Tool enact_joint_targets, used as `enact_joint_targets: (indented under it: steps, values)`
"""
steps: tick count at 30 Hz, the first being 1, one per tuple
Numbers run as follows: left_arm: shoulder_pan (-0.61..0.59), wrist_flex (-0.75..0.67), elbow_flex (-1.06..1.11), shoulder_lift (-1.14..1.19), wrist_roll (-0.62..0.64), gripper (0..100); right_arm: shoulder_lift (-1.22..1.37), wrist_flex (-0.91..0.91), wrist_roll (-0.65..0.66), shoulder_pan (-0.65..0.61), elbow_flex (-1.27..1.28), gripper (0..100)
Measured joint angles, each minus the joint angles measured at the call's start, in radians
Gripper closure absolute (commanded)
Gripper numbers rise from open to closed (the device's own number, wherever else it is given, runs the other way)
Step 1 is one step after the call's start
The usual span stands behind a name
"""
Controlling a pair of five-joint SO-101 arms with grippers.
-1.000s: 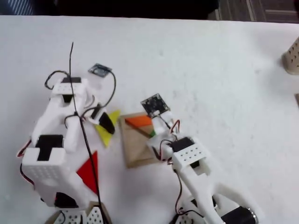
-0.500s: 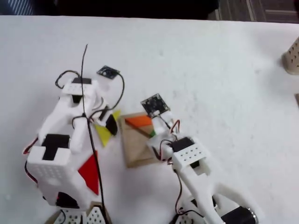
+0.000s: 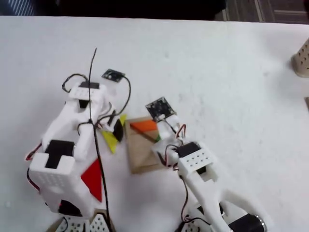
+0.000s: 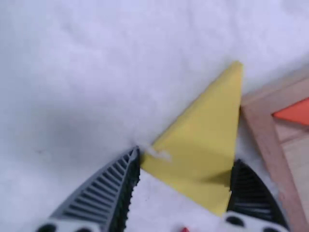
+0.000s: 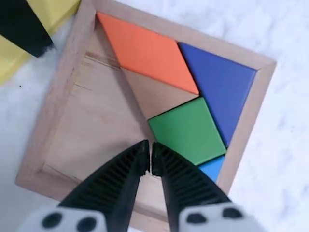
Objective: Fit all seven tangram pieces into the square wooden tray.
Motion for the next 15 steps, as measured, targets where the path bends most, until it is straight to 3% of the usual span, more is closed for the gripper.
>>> enact_joint_targets:
  steps: [9, 15]
  values:
    - [-0.005, 0.000, 0.002, -0.008, 0.014, 90, 0.000, 0.000, 0.000, 0.000, 0.000, 97.8]
    - [-0.055, -0.083, 0.095, -0.104, 0.152, 90, 0.000, 0.000, 0.000, 0.000, 0.000, 97.8]
